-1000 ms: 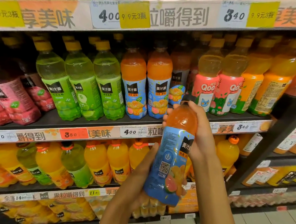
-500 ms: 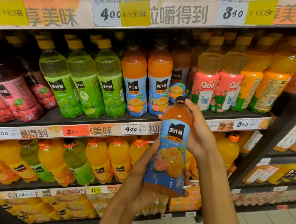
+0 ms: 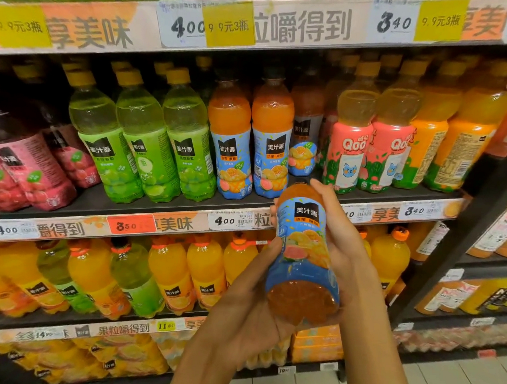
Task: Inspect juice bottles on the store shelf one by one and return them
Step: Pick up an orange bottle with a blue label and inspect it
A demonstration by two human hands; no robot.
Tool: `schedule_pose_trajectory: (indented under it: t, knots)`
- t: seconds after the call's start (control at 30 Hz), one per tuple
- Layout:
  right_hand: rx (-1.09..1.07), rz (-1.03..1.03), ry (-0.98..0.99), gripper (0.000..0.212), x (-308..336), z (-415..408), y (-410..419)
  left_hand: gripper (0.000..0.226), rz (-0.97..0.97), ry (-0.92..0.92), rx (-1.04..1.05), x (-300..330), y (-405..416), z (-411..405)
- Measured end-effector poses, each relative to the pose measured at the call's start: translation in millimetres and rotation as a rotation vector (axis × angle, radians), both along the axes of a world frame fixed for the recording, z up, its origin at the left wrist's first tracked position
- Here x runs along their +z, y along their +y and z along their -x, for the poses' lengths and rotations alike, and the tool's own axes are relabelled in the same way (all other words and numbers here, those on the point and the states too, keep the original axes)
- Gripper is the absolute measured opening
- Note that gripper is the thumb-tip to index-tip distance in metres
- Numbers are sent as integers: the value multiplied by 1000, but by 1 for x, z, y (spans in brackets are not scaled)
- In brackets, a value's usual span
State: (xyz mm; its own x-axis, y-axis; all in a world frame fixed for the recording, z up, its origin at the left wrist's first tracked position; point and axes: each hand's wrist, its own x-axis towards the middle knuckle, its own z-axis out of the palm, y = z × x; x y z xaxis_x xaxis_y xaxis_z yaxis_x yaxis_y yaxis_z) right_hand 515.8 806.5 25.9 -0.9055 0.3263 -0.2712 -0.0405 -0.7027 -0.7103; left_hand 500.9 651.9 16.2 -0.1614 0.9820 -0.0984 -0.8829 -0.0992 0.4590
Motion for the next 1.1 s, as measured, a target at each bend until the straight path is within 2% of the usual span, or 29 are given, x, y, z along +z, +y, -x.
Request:
schedule_pose_trajectory:
  t: [0.1, 0.2, 0.3, 0.43, 0.53, 0.63, 0.7, 0.8, 0.9, 1.0, 1.1]
  knots:
    - [-12, -6, -7, 49, 1, -3, 4, 55, -20, 88, -27, -8, 0, 3]
    - [-75, -51, 32, 42, 5, -3, 7, 32, 18, 295, -12, -18, -1, 3]
    - [-199, -191, 106, 35, 6, -2, 10, 39, 272, 486, 126, -21, 3, 6]
    - [-271, -290, 185, 29, 6, -3, 6, 52, 376, 753, 227, -21, 7, 9]
    - [-250, -345, 237, 28, 11, -3, 2, 50, 360, 817, 267, -24, 9, 7]
    - [-257, -391, 233, 48, 21, -3, -3, 36, 348, 875, 357, -26, 13, 8]
    - [-281, -485, 203, 61, 25, -5, -5, 35, 354, 949, 428, -27, 16, 10]
    - [-279, -648, 207, 54, 26, -8, -10, 35, 339, 999, 490, -28, 17, 10]
    - [-298, -667, 279, 44, 26, -10, -12, 43, 290, 1041, 481, -30, 18, 11]
    - [-337, -682, 321, 35, 23, -8, -12, 40, 261, 1075, 457, -28, 16, 20]
    - [-348, -666, 393, 37, 23, -8, -13, 50, 219, 1143, 364, -22, 11, 26]
